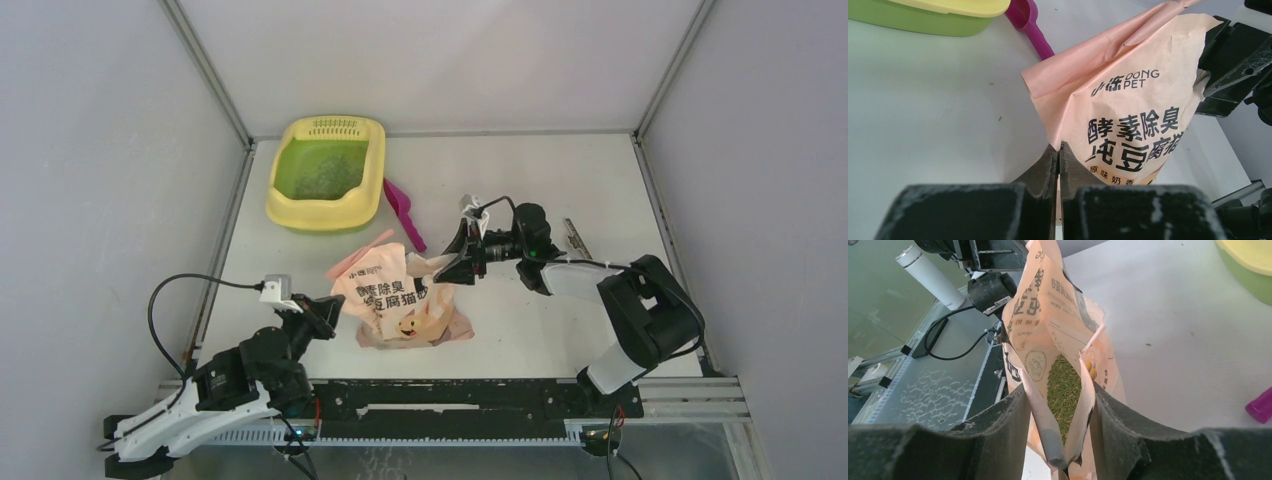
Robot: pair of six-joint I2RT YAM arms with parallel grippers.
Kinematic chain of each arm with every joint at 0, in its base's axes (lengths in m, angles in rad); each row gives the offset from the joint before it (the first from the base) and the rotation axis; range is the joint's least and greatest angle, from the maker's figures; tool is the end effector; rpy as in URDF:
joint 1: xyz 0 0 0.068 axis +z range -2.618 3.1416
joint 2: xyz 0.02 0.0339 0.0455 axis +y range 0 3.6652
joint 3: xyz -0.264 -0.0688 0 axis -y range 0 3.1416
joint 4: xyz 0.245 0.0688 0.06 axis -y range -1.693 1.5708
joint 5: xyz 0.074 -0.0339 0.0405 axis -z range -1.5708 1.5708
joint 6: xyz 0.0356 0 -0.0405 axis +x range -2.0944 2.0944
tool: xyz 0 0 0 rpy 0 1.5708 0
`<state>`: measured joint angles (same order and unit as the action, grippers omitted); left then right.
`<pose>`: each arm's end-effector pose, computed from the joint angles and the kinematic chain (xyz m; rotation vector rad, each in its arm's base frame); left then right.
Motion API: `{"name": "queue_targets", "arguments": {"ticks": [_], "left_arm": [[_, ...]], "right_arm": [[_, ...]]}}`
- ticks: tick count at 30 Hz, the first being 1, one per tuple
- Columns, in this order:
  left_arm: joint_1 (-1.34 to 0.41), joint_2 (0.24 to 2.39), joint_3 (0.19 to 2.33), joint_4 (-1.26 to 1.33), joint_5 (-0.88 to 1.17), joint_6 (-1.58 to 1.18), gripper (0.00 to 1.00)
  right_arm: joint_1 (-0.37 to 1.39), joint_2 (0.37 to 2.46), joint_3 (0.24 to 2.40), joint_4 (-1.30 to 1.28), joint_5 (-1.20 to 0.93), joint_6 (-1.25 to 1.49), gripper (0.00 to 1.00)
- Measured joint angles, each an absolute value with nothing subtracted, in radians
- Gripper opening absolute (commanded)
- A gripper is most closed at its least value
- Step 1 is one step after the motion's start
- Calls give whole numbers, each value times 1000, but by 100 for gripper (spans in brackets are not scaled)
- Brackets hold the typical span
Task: Fill the litter box with clean litter
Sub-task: Close the cat litter bag at the center of the board.
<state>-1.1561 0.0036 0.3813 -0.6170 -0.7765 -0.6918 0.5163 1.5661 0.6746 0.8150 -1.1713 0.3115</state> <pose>0.0463 -0.0432 0.2370 -0.1403 1.7800 -0.6463 0.2507 0.1801 0.2179 -1.1268 1.4721 1.5476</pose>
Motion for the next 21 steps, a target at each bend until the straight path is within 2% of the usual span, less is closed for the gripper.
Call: {"name": "queue_targets", "arguments": {"ticks": [3, 6, 10, 16, 21], "left_arm": [[-1156, 4, 381, -617, -780, -692, 5], [-1156, 4, 381, -617, -782, -693, 5], [-1156, 4, 381, -617, -787, -692, 5], [-1156, 4, 412, -624, -800, -681, 6], [-1157, 41, 527, -634, -800, -643, 5]], "right_arm": [[525, 1585, 681, 864, -1175, 347, 41], [527, 1597, 681, 905, -1182, 380, 20], [527, 1601, 681, 949, -1196, 440, 1], [509, 1596, 681, 989, -1248, 548, 0], [504, 1536, 681, 998, -1274, 614, 0]]}}
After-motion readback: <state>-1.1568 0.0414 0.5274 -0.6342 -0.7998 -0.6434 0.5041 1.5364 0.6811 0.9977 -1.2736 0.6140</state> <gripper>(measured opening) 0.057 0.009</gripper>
